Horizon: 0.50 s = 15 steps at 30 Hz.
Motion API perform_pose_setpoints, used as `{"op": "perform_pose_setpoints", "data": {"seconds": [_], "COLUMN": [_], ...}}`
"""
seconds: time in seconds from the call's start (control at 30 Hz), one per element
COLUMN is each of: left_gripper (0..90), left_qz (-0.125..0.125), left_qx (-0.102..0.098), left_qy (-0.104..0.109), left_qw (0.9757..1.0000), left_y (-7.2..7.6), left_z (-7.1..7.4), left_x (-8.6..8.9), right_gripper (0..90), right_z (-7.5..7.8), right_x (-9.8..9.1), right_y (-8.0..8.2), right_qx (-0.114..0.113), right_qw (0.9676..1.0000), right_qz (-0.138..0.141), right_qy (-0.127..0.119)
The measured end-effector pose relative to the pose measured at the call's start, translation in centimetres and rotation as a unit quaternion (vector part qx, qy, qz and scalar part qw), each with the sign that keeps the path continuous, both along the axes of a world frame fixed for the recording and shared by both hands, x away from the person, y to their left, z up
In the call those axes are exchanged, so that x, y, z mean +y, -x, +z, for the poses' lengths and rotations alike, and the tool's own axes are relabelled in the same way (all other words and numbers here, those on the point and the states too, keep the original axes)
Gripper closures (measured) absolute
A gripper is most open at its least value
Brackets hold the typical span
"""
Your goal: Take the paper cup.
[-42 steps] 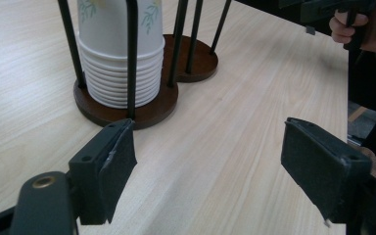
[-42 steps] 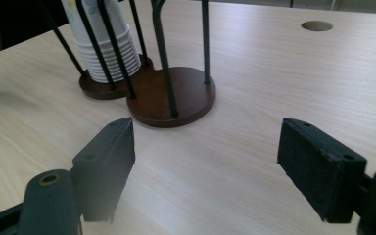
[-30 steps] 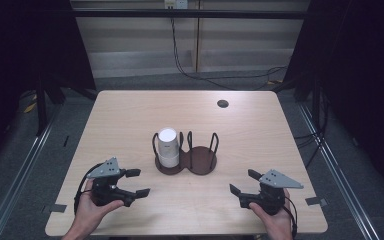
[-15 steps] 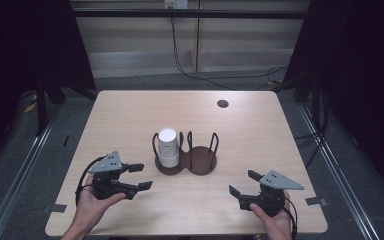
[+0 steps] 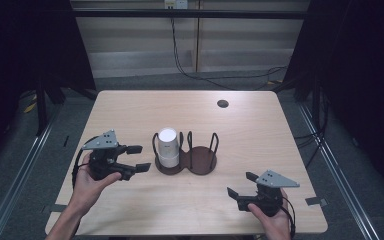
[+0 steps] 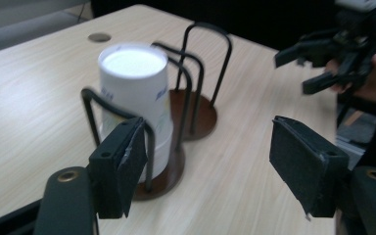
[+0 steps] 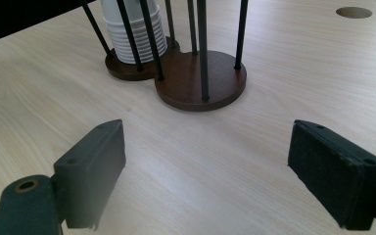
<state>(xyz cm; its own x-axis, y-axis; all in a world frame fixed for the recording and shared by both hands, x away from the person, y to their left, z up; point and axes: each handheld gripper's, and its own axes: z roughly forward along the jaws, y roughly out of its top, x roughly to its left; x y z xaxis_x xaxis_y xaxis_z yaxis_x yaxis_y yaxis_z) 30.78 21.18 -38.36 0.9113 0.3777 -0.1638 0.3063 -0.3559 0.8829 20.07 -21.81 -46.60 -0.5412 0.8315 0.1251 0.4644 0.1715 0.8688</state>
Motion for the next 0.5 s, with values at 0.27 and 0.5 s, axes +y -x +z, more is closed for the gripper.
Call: {"op": "perform_pose_setpoints", "data": {"seconds": [0.27, 0.5], "left_gripper": [26.9, 25.0], "left_qz": [0.015, 0.011], "left_qx": [-0.014, -0.011], "left_qy": [-0.018, -0.018], "left_qw": [0.9996, 0.9997], "left_y": [-0.4, -0.9], "left_z": [1.1, 2.4], "left_x": [-1.0, -1.6], "right_gripper": [14.0, 17.4], "right_z": [0.0, 0.0], "right_x": [-0.2, -0.5], "right_y": [0.0, -0.1], "right_qx": [0.002, 0.023], "right_qw": [1.0, 0.999], "right_qz": [-0.002, 0.018], "right_qy": [-0.006, -0.033]}}
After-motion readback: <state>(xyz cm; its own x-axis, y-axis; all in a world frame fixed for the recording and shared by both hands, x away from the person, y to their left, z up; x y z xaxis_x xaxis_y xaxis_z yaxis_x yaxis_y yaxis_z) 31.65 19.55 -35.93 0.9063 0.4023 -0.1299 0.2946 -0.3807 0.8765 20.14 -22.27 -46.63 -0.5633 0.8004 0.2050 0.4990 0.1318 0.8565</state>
